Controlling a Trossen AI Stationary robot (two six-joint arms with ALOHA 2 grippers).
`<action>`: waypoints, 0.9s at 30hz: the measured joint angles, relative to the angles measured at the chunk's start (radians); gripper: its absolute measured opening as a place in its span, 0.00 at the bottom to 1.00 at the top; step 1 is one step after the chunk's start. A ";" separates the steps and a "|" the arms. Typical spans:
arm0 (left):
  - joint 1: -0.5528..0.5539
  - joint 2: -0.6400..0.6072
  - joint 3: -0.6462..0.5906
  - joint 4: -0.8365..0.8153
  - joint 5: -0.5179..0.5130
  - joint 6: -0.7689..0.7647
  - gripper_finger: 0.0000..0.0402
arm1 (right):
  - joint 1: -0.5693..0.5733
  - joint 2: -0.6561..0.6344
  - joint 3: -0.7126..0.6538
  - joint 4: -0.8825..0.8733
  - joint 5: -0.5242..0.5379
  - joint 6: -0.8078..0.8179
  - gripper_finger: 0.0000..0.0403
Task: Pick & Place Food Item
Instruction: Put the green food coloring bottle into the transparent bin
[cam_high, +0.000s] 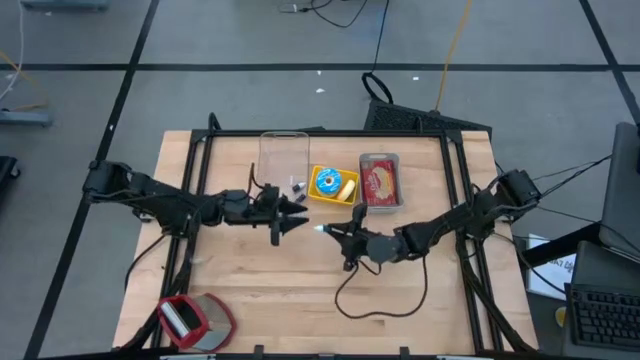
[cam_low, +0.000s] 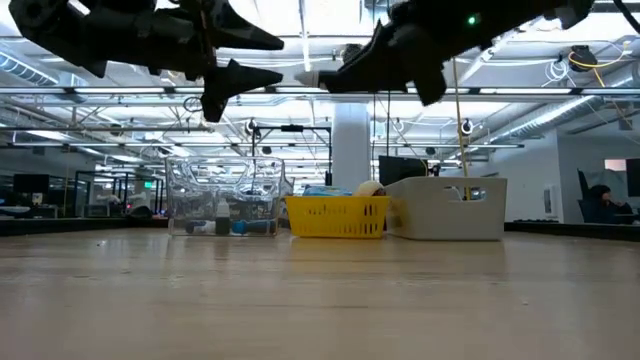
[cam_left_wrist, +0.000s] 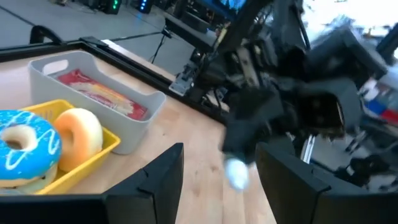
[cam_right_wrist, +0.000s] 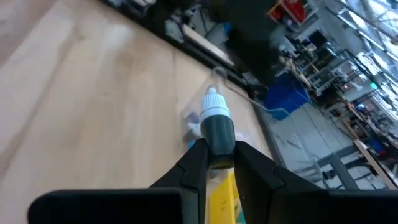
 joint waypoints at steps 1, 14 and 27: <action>-0.012 0.015 0.005 0.007 -0.008 0.022 0.50 | -0.008 0.000 0.000 0.003 -0.001 0.000 0.12; -0.057 0.218 0.119 0.071 -0.040 0.137 0.50 | -0.046 -0.001 0.000 0.059 -0.005 0.000 0.12; -0.052 0.259 0.163 0.069 -0.029 0.165 0.39 | -0.044 -0.001 0.000 0.058 -0.005 0.001 0.12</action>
